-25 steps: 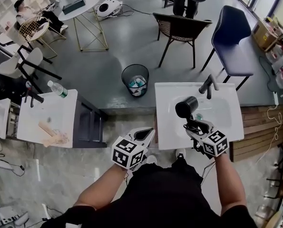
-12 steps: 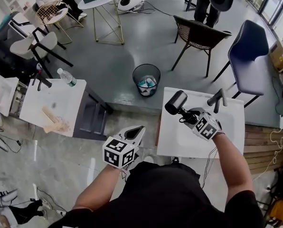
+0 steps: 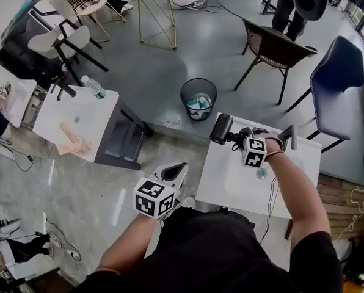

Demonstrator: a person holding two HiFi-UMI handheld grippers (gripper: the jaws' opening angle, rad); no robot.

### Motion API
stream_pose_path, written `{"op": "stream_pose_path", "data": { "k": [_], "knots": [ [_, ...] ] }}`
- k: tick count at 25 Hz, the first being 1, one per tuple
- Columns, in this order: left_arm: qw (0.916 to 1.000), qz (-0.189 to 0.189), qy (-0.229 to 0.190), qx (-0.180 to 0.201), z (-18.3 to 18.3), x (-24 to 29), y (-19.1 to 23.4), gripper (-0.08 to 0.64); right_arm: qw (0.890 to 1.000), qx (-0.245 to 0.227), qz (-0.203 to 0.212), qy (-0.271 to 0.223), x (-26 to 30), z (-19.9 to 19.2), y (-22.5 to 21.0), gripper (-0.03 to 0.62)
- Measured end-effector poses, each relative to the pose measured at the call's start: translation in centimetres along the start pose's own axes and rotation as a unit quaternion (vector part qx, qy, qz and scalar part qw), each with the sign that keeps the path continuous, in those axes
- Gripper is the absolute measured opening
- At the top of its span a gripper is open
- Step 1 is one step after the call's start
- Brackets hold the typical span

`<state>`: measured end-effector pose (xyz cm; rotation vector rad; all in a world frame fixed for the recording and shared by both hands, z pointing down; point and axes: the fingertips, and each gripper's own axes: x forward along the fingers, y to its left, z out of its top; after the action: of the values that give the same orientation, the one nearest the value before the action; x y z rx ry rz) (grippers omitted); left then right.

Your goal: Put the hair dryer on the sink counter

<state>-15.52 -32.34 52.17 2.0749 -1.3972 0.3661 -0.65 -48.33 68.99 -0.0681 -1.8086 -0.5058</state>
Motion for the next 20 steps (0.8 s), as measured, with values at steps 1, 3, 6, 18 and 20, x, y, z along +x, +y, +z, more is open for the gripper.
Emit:
{"op": "stream_pose_path", "data": {
  "k": [1,3,6,18,20],
  "knots": [
    [1.0000,0.006,0.001,-0.004,-0.2,-0.1,-0.1,0.002,1.000,-0.016,0.001,0.004,0.5,-0.5,-0.2,0.207],
    [0.9998,0.018,0.003,-0.012,-0.7,-0.3,-0.1,0.002,0.999,-0.035,0.004,0.004,1.2,-1.2,-0.5,0.207],
    [0.9992,0.034,0.004,-0.022,-1.2,-0.5,0.1,0.002,0.998,-0.066,0.001,-0.006,2.2,-1.5,-0.8,0.207],
    [0.9981,0.053,0.002,-0.032,-0.9,-0.2,-0.3,0.003,0.992,-0.124,-0.005,0.002,4.8,-2.9,-1.6,0.213],
    [0.9981,0.053,0.003,-0.032,-1.0,-0.2,-0.3,0.002,0.991,-0.131,-0.006,0.007,4.9,-3.0,-1.6,0.215]
  ]
}}
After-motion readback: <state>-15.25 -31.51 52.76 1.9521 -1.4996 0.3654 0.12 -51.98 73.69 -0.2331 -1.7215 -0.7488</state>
